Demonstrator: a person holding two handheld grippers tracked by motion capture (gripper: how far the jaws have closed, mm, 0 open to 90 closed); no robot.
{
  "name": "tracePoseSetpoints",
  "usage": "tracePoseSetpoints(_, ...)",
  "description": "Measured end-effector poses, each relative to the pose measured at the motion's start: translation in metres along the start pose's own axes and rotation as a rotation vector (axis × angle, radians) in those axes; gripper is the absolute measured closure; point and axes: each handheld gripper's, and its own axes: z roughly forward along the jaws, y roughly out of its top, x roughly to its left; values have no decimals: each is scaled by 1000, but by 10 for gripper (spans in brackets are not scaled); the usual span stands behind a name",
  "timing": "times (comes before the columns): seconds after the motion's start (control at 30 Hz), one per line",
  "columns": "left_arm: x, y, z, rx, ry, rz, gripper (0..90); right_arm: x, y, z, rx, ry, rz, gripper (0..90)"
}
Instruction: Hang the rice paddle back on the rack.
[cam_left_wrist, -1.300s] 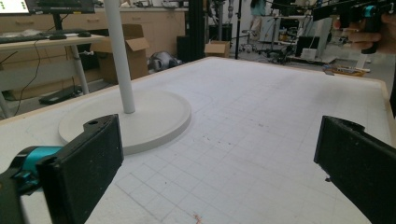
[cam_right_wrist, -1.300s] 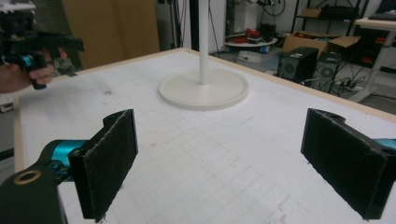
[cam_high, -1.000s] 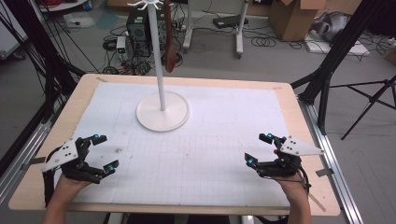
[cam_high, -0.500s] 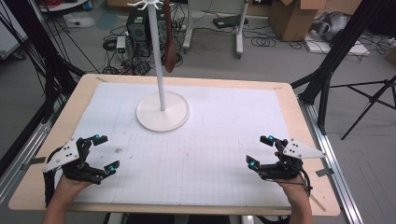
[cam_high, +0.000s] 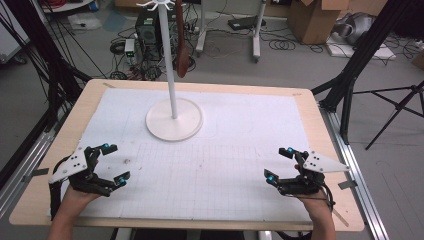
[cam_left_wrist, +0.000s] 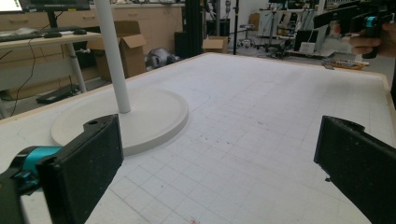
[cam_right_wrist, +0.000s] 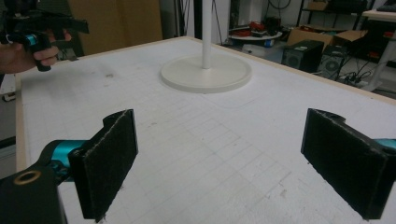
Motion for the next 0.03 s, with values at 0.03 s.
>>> tracePoseSetpoints(0.03,0,0,0,-2,-1,1,17,0,0,0,0,0,0,103)
